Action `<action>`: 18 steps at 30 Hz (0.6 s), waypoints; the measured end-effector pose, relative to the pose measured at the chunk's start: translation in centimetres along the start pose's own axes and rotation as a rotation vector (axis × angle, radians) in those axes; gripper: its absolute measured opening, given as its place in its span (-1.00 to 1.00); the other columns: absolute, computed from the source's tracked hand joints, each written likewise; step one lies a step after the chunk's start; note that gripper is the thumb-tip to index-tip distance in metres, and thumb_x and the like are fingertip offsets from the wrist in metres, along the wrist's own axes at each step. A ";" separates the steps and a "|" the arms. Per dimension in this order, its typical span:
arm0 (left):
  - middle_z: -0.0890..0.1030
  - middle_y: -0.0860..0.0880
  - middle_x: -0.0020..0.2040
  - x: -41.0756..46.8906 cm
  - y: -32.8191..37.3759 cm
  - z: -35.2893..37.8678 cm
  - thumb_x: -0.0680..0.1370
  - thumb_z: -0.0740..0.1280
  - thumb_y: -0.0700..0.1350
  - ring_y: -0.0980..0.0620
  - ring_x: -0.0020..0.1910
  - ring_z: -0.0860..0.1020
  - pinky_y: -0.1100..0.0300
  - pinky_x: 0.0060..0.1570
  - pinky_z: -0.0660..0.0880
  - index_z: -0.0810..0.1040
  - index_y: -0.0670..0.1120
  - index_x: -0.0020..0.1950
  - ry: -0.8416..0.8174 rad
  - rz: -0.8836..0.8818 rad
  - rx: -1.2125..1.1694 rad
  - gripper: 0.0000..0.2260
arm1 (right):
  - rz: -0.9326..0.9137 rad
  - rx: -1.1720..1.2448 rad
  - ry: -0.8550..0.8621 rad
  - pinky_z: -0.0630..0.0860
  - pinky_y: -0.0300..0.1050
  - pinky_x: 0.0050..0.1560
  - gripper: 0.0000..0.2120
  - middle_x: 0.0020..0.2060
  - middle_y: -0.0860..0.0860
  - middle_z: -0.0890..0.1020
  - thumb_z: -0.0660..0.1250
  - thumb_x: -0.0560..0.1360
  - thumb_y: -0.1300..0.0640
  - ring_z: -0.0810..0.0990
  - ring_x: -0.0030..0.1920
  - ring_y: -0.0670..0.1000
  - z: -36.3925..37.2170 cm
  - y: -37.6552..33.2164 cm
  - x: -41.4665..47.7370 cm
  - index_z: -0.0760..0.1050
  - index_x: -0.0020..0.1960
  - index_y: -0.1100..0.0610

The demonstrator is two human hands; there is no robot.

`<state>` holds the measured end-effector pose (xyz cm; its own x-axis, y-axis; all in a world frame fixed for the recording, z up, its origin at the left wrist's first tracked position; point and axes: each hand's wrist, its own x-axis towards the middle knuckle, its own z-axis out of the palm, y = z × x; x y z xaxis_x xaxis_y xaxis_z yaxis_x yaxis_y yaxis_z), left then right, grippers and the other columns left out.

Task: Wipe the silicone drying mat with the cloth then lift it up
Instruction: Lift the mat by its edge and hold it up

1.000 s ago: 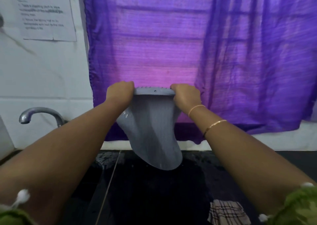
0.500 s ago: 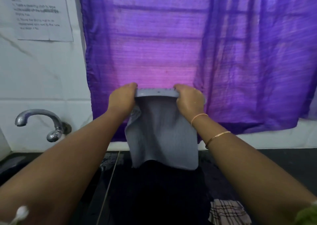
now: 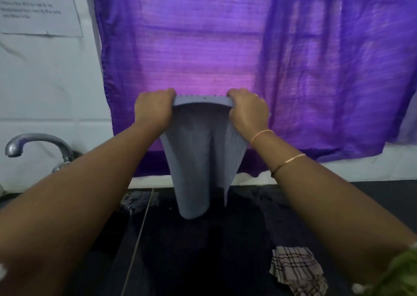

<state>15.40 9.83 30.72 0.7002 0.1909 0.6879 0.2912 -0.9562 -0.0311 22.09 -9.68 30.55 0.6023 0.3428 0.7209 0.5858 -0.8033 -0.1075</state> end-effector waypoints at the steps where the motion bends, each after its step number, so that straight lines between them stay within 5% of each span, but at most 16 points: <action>1: 0.61 -0.22 0.03 0.1 0.2 -0.3 0.51 0.19 -0.27 -0.27 0.02 0.56 -0.03 -0.05 0.41 0.51 -0.15 0.14 0.114 0.013 -0.017 -0.76 | -0.002 -0.010 0.085 0.40 0.05 -0.04 -0.64 0.04 0.15 0.57 0.19 0.38 0.32 0.53 0.05 0.23 -0.2 -0.2 0.1 0.49 0.14 0.15; 4: 0.61 -0.16 0.06 0.0 -0.1 -0.1 0.51 0.19 -0.22 -0.22 0.06 0.53 0.01 -0.02 0.36 0.53 -0.09 0.16 0.240 0.047 -0.033 -0.74 | -0.043 -0.090 0.222 0.39 0.08 -0.03 -0.64 -0.01 0.16 0.58 0.22 0.34 0.32 0.53 0.02 0.23 -0.2 0.3 0.3 0.51 0.11 0.15; 7: 0.55 -0.23 0.23 0.3 -0.3 0.8 0.53 0.17 -0.31 -0.21 0.21 0.50 0.07 0.07 0.40 0.50 -0.17 0.25 -0.410 0.146 -0.029 -0.69 | -0.032 -0.070 -0.332 0.43 0.03 0.05 -0.67 0.12 0.14 0.58 0.20 0.42 0.29 0.52 0.13 0.20 0.5 1.6 0.3 0.51 0.14 0.08; 9: 0.51 -0.25 0.27 0.0 -0.2 1.0 0.53 0.14 -0.36 -0.19 0.25 0.47 0.12 0.13 0.39 0.48 -0.26 0.26 -0.644 0.123 -0.057 -0.68 | -0.040 -0.047 -0.532 0.43 -0.01 0.01 -0.69 0.12 0.11 0.59 0.19 0.43 0.26 0.52 0.13 0.18 1.1 2.0 -0.5 0.52 0.11 0.05; 15: 0.51 -0.29 0.26 0.9 -0.4 -0.2 0.54 0.14 -0.36 -0.19 0.22 0.48 0.13 0.10 0.40 0.46 -0.29 0.27 -0.654 0.080 -0.132 -0.69 | -0.064 0.050 -0.289 0.32 -0.11 -0.21 -0.90 -0.12 0.17 0.62 0.22 0.39 0.15 0.54 -0.08 0.20 0.5 1.7 -0.1 0.47 -0.22 0.16; 18: 0.53 -0.25 0.23 1.6 -0.6 -1.0 0.56 0.12 -0.35 -0.13 0.11 0.49 0.16 0.01 0.37 0.49 -0.26 0.23 -0.692 0.103 -0.146 -0.71 | -0.052 0.054 -0.265 0.29 -0.13 -0.24 -0.77 -0.31 0.10 0.54 0.13 0.29 0.01 0.43 -0.24 0.15 0.3 2.1 0.3 0.28 -0.41 0.16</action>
<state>15.72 10.50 32.59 0.9866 0.1491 0.0670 0.1452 -0.9876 0.0598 23.64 -11.08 30.32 0.6875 0.5039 0.5230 0.6433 -0.7567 -0.1167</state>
